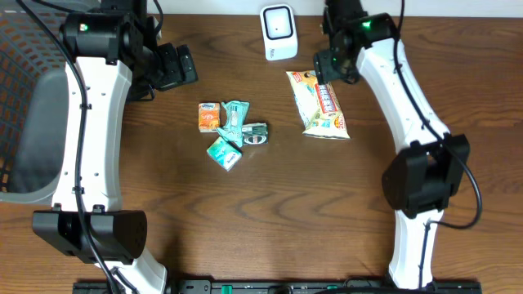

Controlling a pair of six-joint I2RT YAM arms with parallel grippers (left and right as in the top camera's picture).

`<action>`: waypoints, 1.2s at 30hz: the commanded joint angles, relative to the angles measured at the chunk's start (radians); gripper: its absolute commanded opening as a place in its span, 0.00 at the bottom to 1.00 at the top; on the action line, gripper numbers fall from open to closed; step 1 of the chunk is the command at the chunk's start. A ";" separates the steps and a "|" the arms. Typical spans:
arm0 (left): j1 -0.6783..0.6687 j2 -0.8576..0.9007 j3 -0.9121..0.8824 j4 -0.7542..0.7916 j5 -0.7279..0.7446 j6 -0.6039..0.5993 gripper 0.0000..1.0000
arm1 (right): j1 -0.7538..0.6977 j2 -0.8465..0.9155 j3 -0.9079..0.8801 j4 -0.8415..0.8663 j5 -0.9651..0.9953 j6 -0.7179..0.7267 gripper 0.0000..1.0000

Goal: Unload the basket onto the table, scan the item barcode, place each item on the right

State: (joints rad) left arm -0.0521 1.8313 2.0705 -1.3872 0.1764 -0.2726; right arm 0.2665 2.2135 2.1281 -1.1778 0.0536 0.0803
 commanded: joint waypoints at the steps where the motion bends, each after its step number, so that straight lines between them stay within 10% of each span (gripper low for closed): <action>1: 0.006 0.005 0.003 -0.003 -0.013 0.006 0.98 | -0.006 0.095 -0.032 0.000 -0.223 -0.063 0.73; 7: 0.006 0.005 0.003 -0.003 -0.013 0.006 0.98 | 0.002 0.217 -0.035 -0.004 -0.241 -0.062 0.68; 14: 0.006 0.005 0.003 -0.003 -0.013 0.006 0.98 | 0.015 0.237 -0.021 0.000 -0.245 -0.058 0.01; 31: 0.006 0.005 0.003 -0.003 -0.013 0.006 0.98 | 0.031 0.026 0.101 0.323 -0.227 -0.026 0.01; 36: 0.006 0.005 0.003 -0.003 -0.013 0.006 0.98 | 0.088 0.090 0.100 0.575 0.054 -0.042 0.01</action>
State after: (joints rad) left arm -0.0521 1.8313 2.0705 -1.3880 0.1764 -0.2726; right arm 0.3019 2.2627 2.2189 -0.6910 -0.0822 0.0448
